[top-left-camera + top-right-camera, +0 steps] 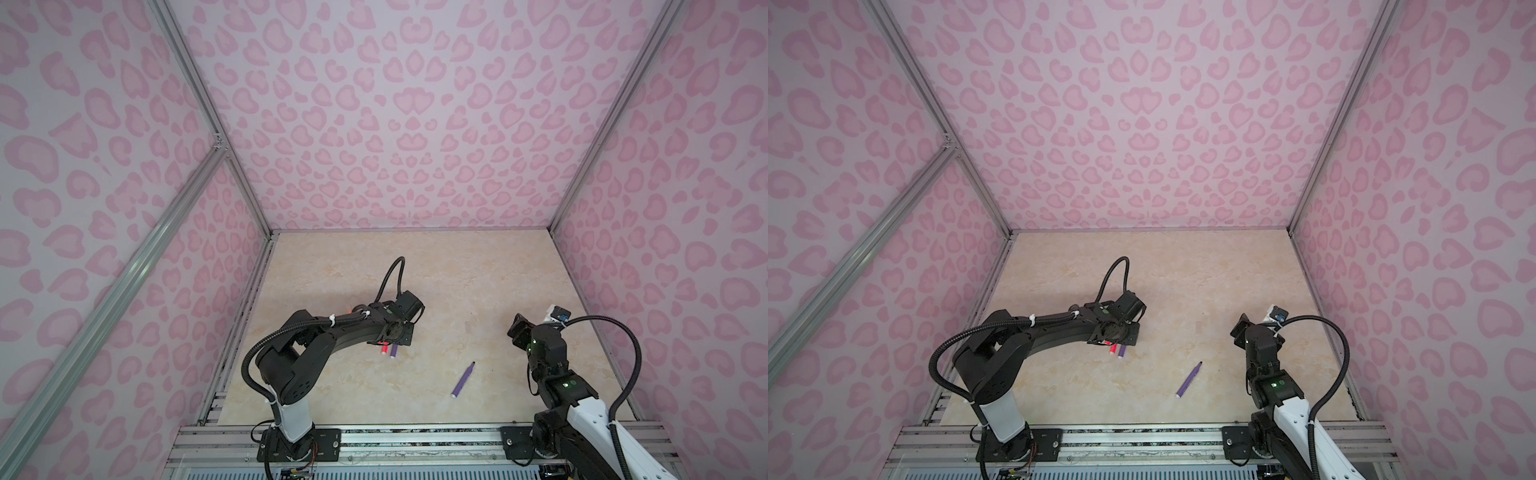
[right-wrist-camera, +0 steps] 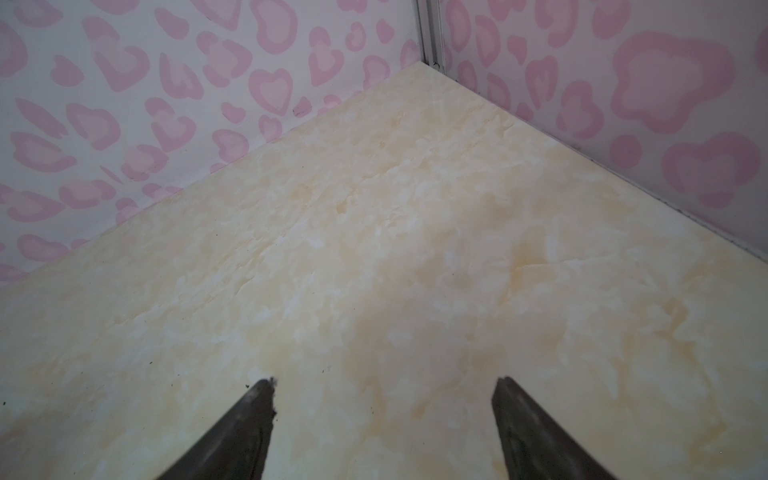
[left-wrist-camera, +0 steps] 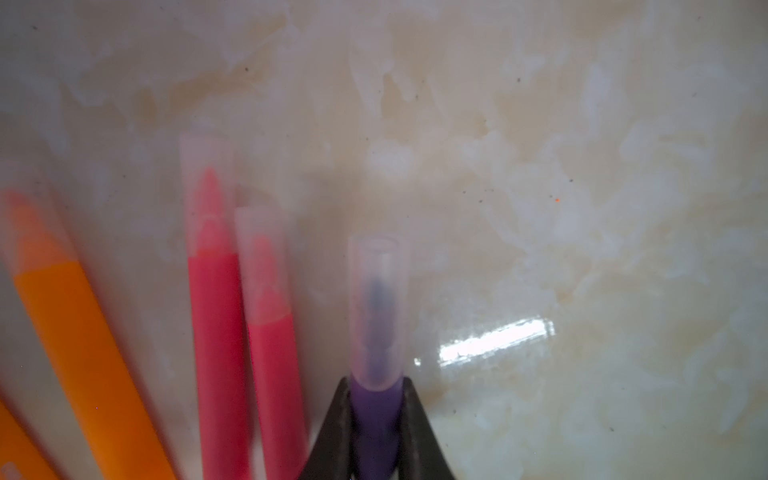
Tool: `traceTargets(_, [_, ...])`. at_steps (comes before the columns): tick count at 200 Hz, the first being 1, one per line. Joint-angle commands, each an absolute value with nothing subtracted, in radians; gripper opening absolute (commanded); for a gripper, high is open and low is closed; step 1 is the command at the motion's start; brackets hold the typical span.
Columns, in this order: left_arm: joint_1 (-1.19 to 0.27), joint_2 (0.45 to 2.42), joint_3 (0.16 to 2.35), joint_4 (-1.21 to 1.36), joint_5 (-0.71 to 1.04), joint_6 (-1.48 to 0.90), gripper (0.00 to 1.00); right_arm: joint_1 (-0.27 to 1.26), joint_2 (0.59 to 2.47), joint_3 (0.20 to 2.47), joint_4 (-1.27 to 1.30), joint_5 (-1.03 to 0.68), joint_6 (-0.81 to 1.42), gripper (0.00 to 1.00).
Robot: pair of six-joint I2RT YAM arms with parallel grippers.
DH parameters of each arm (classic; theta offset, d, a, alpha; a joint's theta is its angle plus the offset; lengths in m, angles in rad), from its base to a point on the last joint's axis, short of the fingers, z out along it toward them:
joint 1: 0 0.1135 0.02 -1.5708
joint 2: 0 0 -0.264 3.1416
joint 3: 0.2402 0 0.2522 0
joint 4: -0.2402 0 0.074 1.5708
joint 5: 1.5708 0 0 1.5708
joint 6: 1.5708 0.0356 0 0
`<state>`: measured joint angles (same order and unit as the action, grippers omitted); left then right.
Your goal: Insert the pens into the pen caps
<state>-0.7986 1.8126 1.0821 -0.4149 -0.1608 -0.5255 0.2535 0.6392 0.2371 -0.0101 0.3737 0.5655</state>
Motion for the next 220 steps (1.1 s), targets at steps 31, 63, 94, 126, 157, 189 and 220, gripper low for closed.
traceTargets(31, [-0.797,1.837,1.1,-0.43,-0.176,-0.514,0.18,0.253,0.562,0.207,0.005,0.387,0.571,0.84])
traceTargets(63, [-0.796,1.833,1.102,-0.43,-0.181,-0.517,0.24,0.253,0.508,0.186,0.007,0.377,0.567,0.84])
traceTargets(94, [-0.796,1.824,1.098,-0.431,-0.204,-0.514,0.27,0.253,0.506,0.184,0.008,0.382,0.566,0.84])
traceTargets(126, [-0.799,1.789,1.073,-0.39,-0.163,-0.502,0.27,0.253,0.515,0.187,0.01,0.374,0.567,0.84])
traceTargets(157, [-0.803,1.708,1.026,-0.355,-0.164,-0.494,0.32,0.253,0.511,0.184,0.014,0.376,0.565,0.85])
traceTargets(189, [-0.851,1.614,0.979,-0.301,-0.202,-0.455,0.4,0.253,0.518,0.186,0.014,0.371,0.566,0.85])
traceTargets(220, [-0.999,1.597,1.005,-0.282,-0.189,-0.349,0.42,0.253,0.517,0.183,0.021,0.372,0.565,0.85])
